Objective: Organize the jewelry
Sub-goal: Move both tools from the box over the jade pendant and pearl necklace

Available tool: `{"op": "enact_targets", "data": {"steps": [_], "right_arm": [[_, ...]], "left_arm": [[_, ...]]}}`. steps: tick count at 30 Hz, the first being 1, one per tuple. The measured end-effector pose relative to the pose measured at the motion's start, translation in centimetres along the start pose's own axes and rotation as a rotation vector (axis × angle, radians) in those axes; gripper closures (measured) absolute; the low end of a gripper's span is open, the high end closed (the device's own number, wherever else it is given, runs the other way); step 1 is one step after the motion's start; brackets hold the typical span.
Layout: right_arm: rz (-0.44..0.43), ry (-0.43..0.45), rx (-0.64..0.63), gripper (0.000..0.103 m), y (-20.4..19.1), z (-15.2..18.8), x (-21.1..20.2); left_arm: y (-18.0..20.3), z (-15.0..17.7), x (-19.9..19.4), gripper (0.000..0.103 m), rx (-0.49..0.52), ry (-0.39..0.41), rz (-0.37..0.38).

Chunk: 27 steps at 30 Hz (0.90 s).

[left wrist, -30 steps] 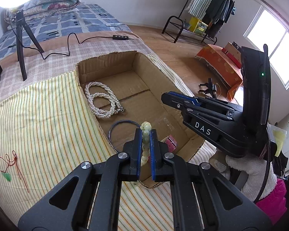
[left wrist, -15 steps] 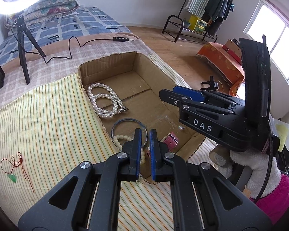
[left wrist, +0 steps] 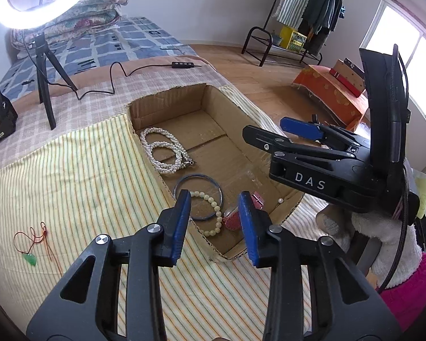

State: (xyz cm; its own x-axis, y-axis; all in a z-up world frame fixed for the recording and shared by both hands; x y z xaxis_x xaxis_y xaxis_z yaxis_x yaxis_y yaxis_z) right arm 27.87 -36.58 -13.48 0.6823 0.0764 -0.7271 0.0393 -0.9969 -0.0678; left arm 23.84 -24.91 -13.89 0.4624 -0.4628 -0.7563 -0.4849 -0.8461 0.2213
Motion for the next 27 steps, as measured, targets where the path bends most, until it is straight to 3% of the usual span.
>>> {"op": "enact_targets", "data": {"steps": [3, 6, 8, 20, 23, 27], "right_arm": [[0.027, 0.012, -0.006, 0.029, -0.1, -0.2, -0.5], [0.06, 0.019, -0.024, 0.025, -0.4, -0.3, -1.0], [0.074, 0.022, -0.035, 0.024, -0.6, -0.4, -1.3], [0.155, 0.057, -0.088, 0.023, -2.2, -1.0, -3.1], [0.153, 0.059, -0.089, 0.023, -2.8, -1.0, -3.4], [0.138, 0.062, -0.095, 0.023, -3.7, -1.0, -3.6]], "left_arm": [[-0.1, 0.2, -0.7, 0.066, 0.006, 0.005, -0.009], [-0.3, 0.2, -1.6, 0.049, 0.011, 0.023, -0.025], [-0.4, 0.2, -2.2, 0.045, 0.016, 0.037, -0.037], [-1.8, 1.0, -5.6, 0.035, 0.043, 0.079, -0.103], [-2.2, 1.3, -6.3, 0.028, 0.047, 0.087, -0.124], [-3.1, 1.6, -7.3, 0.027, 0.054, 0.103, -0.153]]}}
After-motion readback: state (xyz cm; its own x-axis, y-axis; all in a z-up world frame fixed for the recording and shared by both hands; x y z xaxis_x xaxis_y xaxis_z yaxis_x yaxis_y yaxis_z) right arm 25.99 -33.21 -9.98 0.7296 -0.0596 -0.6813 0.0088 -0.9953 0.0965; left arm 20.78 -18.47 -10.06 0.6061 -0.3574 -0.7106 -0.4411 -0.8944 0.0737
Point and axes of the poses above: each gripper's, at about its wrist camera, not at the fingertips, and x roughly the way its jaws point, y to its right, z to its underside, the point moved 6 cm from there along x, roughly the way its jaws point, and after that the axes turned 3 degrees about x, right-handed, at the moved point
